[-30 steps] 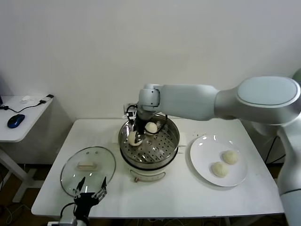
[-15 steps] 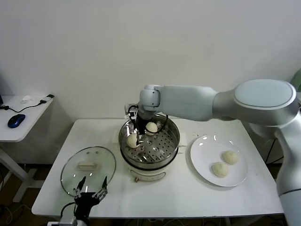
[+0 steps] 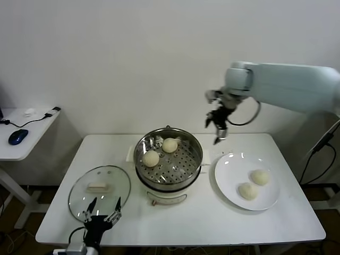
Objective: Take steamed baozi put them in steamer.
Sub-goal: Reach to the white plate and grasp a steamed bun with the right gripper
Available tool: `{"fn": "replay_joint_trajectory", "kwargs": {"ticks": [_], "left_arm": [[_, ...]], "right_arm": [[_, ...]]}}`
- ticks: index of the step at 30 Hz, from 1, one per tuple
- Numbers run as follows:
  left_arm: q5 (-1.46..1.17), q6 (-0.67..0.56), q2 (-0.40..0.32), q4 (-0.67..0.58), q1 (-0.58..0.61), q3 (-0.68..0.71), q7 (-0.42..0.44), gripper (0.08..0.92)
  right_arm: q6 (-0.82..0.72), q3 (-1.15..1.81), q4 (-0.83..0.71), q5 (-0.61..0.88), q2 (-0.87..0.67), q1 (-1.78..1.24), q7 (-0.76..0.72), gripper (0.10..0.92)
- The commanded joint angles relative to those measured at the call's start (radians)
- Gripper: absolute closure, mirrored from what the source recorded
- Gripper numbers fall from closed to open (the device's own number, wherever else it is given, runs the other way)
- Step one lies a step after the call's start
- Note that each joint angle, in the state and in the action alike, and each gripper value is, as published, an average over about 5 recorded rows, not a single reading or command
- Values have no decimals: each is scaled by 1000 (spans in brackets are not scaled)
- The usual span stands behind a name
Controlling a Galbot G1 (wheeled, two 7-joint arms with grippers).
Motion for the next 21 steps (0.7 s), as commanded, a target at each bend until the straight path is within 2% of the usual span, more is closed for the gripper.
{"fn": "replay_joint_trajectory", "kwargs": {"ticks": [1, 8, 21], "left_arm": [[-1, 1, 0, 0, 0, 1, 0, 177], [7, 0, -13, -6, 16, -7, 0, 177], [25, -11, -20, -5, 40, -7, -2, 177]], "right_arm": [[-8, -51, 181, -195, -342, -107, 24, 202], [-60, 268, 106, -347, -394, -497, 84, 203], [-113, 478, 22, -435, -350, -731, 170, 203]]}}
